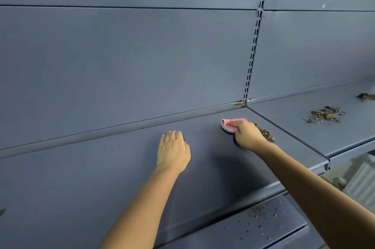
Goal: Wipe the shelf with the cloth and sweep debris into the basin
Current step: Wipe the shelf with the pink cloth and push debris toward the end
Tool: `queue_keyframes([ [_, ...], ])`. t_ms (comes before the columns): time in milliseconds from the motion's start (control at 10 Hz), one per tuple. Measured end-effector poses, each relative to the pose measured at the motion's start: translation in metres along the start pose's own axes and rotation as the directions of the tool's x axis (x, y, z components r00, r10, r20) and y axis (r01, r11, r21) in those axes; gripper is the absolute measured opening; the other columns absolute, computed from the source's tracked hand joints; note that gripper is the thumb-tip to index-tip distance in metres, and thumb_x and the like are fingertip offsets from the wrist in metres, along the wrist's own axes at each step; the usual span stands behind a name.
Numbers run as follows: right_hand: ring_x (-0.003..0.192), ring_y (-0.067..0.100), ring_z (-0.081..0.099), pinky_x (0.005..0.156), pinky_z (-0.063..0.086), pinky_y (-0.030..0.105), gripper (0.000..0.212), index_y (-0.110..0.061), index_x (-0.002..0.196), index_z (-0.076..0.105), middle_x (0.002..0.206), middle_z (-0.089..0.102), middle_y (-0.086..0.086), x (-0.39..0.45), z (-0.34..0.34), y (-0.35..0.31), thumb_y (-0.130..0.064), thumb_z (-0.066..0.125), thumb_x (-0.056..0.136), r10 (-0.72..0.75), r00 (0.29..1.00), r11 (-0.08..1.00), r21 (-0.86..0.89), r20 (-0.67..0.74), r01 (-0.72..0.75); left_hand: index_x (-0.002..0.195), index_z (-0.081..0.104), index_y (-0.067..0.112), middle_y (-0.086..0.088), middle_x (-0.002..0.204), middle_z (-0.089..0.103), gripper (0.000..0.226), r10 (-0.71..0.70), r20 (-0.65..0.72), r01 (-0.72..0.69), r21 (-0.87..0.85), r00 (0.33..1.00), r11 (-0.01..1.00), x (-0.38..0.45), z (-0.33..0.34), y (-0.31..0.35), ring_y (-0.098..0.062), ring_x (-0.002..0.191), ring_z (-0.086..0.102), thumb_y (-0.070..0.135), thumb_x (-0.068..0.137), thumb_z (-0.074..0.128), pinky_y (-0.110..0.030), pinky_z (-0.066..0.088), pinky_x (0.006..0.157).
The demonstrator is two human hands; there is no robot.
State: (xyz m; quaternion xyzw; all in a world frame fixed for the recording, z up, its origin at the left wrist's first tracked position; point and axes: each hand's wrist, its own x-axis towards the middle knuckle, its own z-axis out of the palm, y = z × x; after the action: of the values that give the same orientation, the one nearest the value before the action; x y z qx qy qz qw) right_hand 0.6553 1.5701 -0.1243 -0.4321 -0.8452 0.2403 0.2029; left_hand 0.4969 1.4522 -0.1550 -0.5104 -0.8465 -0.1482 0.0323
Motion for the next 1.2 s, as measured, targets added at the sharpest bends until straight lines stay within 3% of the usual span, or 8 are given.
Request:
queue_keyframes([
  [100,0.131,0.023,0.047,0.095,0.039,0.021,0.044,-0.018,0.122,0.061,0.137,0.055,0.004,-0.011,0.020,-0.041,-0.010,0.036,0.086,-0.052,0.995,0.999,0.012,0.090,0.051,0.125,0.045,0.006,-0.007,0.135,0.049,0.033,-0.011,-0.002,0.011,-0.012,1.000,1.000,0.002,0.000,0.001,-0.021,0.133,0.038,0.014,0.098,0.029,-0.033,0.017,0.119],
  [200,0.126,0.031,0.048,0.100,0.037,0.025,0.037,-0.008,0.102,0.064,0.132,0.055,0.001,-0.002,0.051,-0.074,-0.002,0.034,0.080,0.137,0.929,0.986,-0.134,0.343,-0.096,0.122,0.047,0.006,-0.007,0.132,0.051,0.031,-0.020,-0.007,0.020,-0.018,1.000,1.000,0.001,-0.001,0.001,-0.023,0.129,0.041,0.016,0.099,0.028,-0.032,0.019,0.117],
  [300,0.087,0.032,0.034,0.085,0.028,0.024,0.034,-0.031,0.076,0.043,0.102,0.038,-0.010,0.010,0.052,-0.068,-0.014,0.028,0.051,0.177,0.937,0.971,-0.208,0.300,-0.117,0.125,0.045,0.005,-0.007,0.134,0.049,0.032,-0.022,-0.003,0.022,-0.015,1.000,1.000,0.000,-0.001,0.001,-0.022,0.131,0.040,0.014,0.098,0.029,-0.032,0.017,0.119],
  [500,0.133,0.028,0.041,0.100,0.033,0.023,0.043,-0.028,0.125,0.050,0.134,0.045,-0.006,0.010,0.015,0.001,-0.008,0.036,0.089,0.052,0.986,0.993,-0.109,0.157,-0.035,0.128,0.043,0.006,-0.006,0.138,0.047,0.035,-0.019,-0.009,0.019,-0.005,1.000,1.000,-0.002,-0.001,0.002,-0.021,0.134,0.037,0.013,0.098,0.028,-0.032,0.015,0.121],
  [700,0.132,0.025,0.045,0.102,0.039,0.026,0.042,-0.014,0.127,0.055,0.140,0.051,0.006,0.002,0.024,-0.043,-0.006,0.037,0.091,-0.091,0.995,0.995,-0.022,0.051,0.092,0.136,0.036,0.004,-0.008,0.147,0.038,0.040,-0.037,-0.012,0.037,-0.008,0.999,0.999,0.001,0.000,0.002,-0.022,0.141,0.028,0.013,0.098,0.029,-0.032,0.012,0.121],
  [800,0.130,0.035,0.043,0.103,0.037,0.034,0.041,0.002,0.127,0.052,0.138,0.049,0.019,0.005,0.053,-0.068,0.003,0.037,0.088,-0.210,0.947,0.977,0.022,0.244,0.211,0.132,0.038,0.006,-0.008,0.140,0.043,0.037,-0.062,-0.048,0.061,-0.030,0.997,0.998,0.001,0.000,0.002,-0.023,0.133,0.036,0.015,0.097,0.032,-0.029,0.021,0.114],
  [1000,0.132,0.026,0.041,0.102,0.034,0.025,0.047,-0.011,0.137,0.045,0.136,0.048,0.007,0.029,0.068,-0.057,0.000,0.040,0.091,-0.246,0.926,0.961,-0.056,0.286,0.272,0.125,0.041,0.006,-0.008,0.130,0.048,0.033,-0.076,-0.020,0.075,-0.026,0.997,0.997,0.002,-0.002,0.002,-0.024,0.122,0.043,0.010,0.093,0.034,-0.028,0.028,0.105],
  [1200,0.105,0.002,0.018,0.086,0.017,0.016,0.035,-0.032,0.104,0.030,0.110,0.026,-0.007,0.048,0.032,0.002,0.000,0.036,0.092,-0.108,0.976,0.986,-0.105,0.188,0.130,0.136,0.035,0.004,-0.008,0.138,0.043,0.041,-0.073,0.010,0.073,0.016,0.997,0.997,0.001,-0.001,0.002,-0.023,0.129,0.039,0.014,0.097,0.030,-0.031,0.021,0.117],
])
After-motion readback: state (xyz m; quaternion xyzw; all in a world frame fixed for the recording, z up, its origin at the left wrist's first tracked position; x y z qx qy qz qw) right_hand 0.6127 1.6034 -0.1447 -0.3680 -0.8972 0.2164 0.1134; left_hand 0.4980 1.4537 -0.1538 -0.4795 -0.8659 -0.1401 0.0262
